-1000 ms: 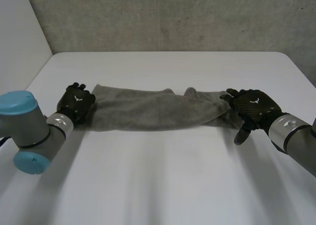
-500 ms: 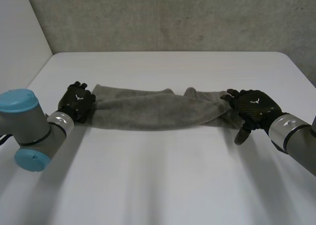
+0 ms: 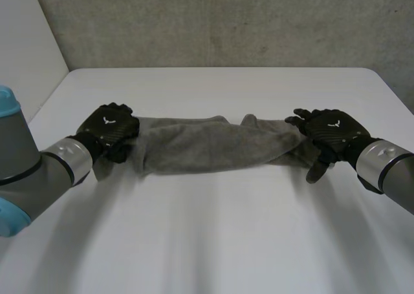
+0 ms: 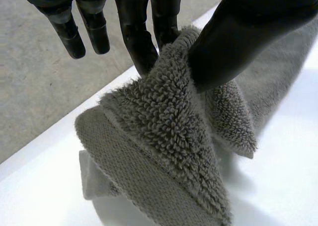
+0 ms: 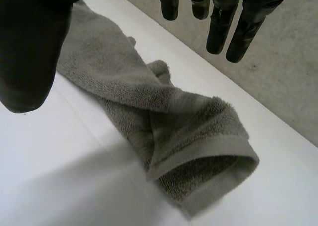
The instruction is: Fold the towel.
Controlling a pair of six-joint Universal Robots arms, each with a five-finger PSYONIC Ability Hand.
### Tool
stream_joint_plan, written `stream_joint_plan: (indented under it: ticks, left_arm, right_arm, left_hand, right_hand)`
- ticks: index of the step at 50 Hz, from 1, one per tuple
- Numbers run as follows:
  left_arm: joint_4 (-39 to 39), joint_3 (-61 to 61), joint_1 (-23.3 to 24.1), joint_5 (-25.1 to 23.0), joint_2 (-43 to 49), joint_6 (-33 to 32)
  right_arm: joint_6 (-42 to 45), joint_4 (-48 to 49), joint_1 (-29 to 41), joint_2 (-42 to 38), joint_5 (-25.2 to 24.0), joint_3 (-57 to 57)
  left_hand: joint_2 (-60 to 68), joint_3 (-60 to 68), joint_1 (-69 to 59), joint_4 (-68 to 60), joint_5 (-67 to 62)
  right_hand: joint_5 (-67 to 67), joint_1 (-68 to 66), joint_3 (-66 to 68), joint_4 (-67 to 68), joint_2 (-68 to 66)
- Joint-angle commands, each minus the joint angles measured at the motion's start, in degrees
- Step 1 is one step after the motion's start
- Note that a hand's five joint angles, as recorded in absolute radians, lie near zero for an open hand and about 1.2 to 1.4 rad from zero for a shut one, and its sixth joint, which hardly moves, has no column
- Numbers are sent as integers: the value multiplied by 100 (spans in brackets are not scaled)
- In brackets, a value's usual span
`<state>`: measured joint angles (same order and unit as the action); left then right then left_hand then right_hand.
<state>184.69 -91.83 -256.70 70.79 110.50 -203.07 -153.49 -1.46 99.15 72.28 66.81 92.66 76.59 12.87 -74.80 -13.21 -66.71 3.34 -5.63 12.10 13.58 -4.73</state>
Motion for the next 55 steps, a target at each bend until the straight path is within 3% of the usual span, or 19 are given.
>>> stream_joint_plan:
  ticks: [1,10,19,24,29,30,31,32,35,43,48,51,55]
  left_arm:
    - [-248,235,-38,22,-46,653]
    - [-372,314,-47,22,-265,980]
    - [-381,314,-196,13,-353,1077]
    - [-381,350,-301,13,-353,1191]
    - [-381,385,-433,13,-353,1235]
    - [-381,385,-433,13,-353,1235]
    - [-381,385,-459,22,-353,1244]
    - [-381,385,-460,22,-353,1244]
    - [-381,393,-504,13,-353,1235]
    - [-610,332,-609,-22,-336,1191]
    - [-1355,349,-793,-83,-415,1130]
    - [-1480,385,-838,-127,-459,1077]
    - [-1550,568,-960,-241,-477,718]
  right_arm:
    - [56,627,-10,-99,200,296]
    - [266,1560,34,-846,429,122]
    - [917,1737,34,-1445,570,-389]
    - [1137,1737,34,-1875,614,-863]
    - [1199,1658,8,-2025,754,-1223]
    - [1199,1658,7,-2025,754,-1224]
    - [1173,1649,-10,-1981,754,-1224]
    - [1138,1632,-36,-1955,737,-1215]
    - [1120,1587,-45,-1884,728,-1197]
    - [1146,278,-107,-917,332,-1074]
    - [1234,-1827,-361,-505,-746,-1529]
    - [1400,-2575,-545,-434,-1029,-1916]
    - [1585,-2815,-573,-513,-1030,-2399]
  left_hand:
    - [341,-287,-520,321,-329]
    - [341,-287,-520,321,-329]
    - [341,-287,-520,321,-329]
    - [341,-287,-520,321,-329]
    - [341,-287,-520,321,-329]
    - [341,-287,-520,321,-329]
    - [341,-287,-520,321,-329]
    - [341,-287,-520,321,-329]
    - [341,-287,-520,321,-329]
    - [341,-287,-520,321,-329]
    - [341,-287,-520,321,-329]
    - [341,-287,-520,321,-329]
    - [341,-287,-520,321,-329]
  right_hand:
    - [-334,12,-210,-358,-78]
    - [43,-814,-210,-358,-904]
    - [667,-1438,-210,-358,-1527]
    - [1777,-2548,-210,-358,-2638]
    - [4745,-5516,-210,-358,-5606]
    - [4754,-5525,-210,-358,-5615]
    - [6103,-6874,-210,-358,-6964]
    - [6649,-7421,-210,-358,-7510]
    - [6666,-7437,-210,-358,-7527]
    - [6666,-7437,-210,-358,-7527]
    - [6666,-7437,-210,-358,-7527]
    - [6666,-7437,-210,-358,-7527]
    - [6666,-7437,-210,-358,-7527]
